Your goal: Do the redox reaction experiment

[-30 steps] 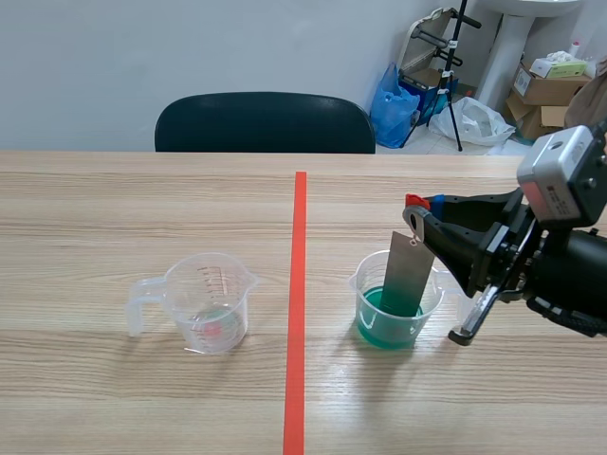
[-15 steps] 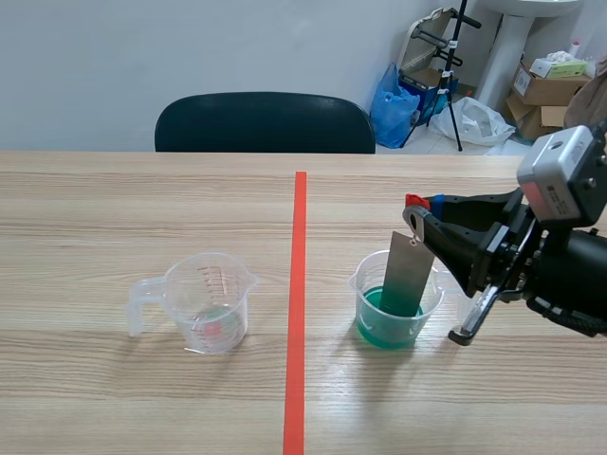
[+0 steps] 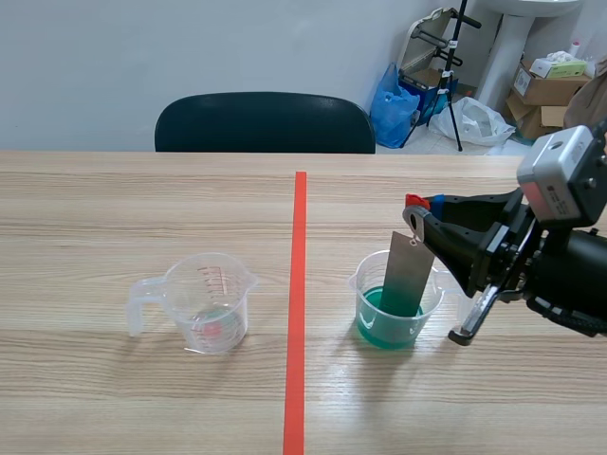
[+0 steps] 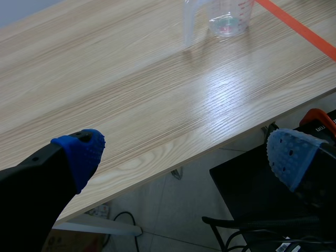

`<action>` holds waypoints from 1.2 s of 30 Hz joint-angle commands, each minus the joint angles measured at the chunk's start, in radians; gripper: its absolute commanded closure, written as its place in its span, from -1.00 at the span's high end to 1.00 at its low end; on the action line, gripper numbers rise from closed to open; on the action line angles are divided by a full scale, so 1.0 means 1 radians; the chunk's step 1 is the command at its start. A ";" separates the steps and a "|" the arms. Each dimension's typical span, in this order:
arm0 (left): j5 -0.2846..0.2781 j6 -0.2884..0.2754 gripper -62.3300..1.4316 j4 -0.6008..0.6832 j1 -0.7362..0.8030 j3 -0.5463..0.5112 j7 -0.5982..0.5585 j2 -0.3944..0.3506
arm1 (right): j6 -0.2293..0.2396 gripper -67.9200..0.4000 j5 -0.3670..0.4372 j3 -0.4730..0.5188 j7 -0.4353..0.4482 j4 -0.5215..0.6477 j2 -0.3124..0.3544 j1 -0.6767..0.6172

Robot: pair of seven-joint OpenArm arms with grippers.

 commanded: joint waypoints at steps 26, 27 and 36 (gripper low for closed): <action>-0.014 0.003 1.00 0.009 0.001 0.001 -0.014 0.002 | 0.000 -0.97 0.017 0.005 0.060 0.014 0.026 0.010; -0.014 0.003 1.00 0.009 0.001 0.001 -0.014 0.002 | 0.001 -0.97 0.018 0.005 0.072 0.016 0.031 0.009; -0.014 0.003 1.00 0.009 0.001 0.001 -0.014 0.002 | 0.027 -0.97 0.023 0.006 0.098 0.052 0.082 0.009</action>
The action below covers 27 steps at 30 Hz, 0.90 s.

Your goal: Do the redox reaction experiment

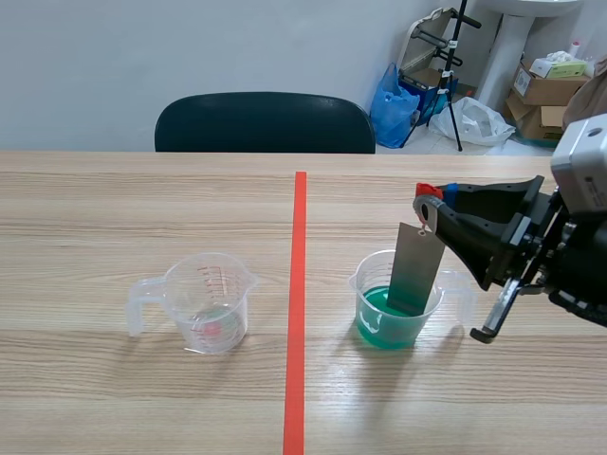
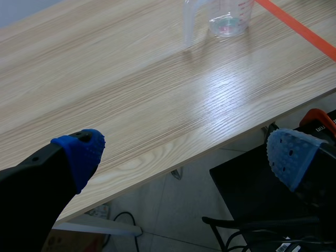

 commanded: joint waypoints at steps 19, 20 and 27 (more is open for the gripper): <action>-0.013 0.002 1.00 0.009 0.001 0.001 -0.014 0.002 | 0.031 -0.97 0.161 0.171 -0.140 0.232 0.090 -0.109; -0.013 0.002 1.00 0.009 0.001 0.001 -0.014 0.002 | 0.031 -0.97 0.161 0.190 -0.148 0.250 0.090 -0.123; -0.014 0.002 1.00 0.009 0.001 0.001 -0.014 0.002 | 0.051 -0.97 0.197 0.308 -0.240 0.350 0.089 -0.185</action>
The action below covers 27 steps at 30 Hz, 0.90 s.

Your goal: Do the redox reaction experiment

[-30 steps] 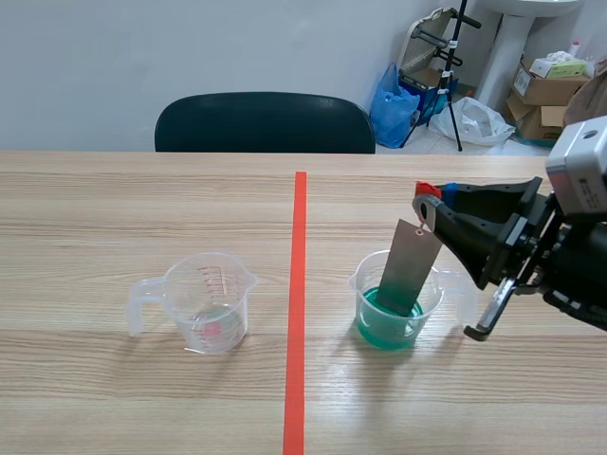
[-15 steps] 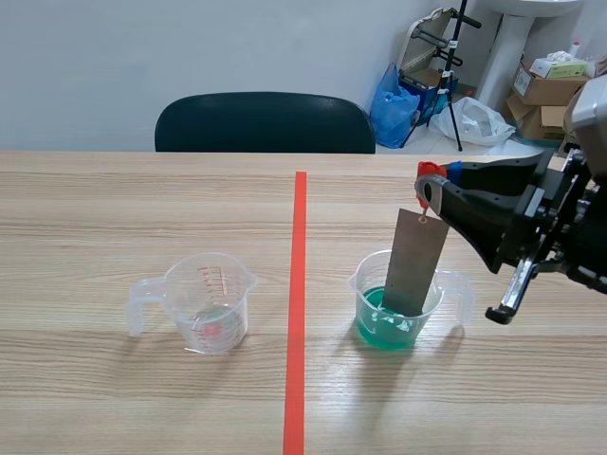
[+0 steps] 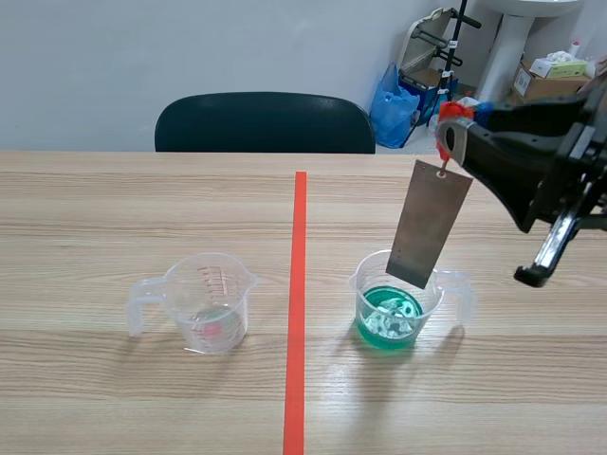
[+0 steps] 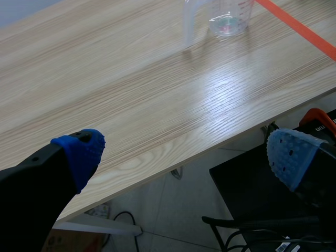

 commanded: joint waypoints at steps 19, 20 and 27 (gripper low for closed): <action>-0.014 0.002 1.00 0.009 0.001 0.001 -0.014 0.002 | 0.038 -0.97 0.111 0.117 -0.117 0.109 0.014 0.008; -0.014 0.002 1.00 0.009 0.001 0.001 -0.014 0.002 | 0.038 -0.97 0.111 0.117 -0.117 0.110 0.014 0.008; -0.014 0.002 1.00 0.009 0.001 0.001 -0.014 0.002 | 0.038 -0.97 0.111 0.117 -0.118 0.111 0.014 0.008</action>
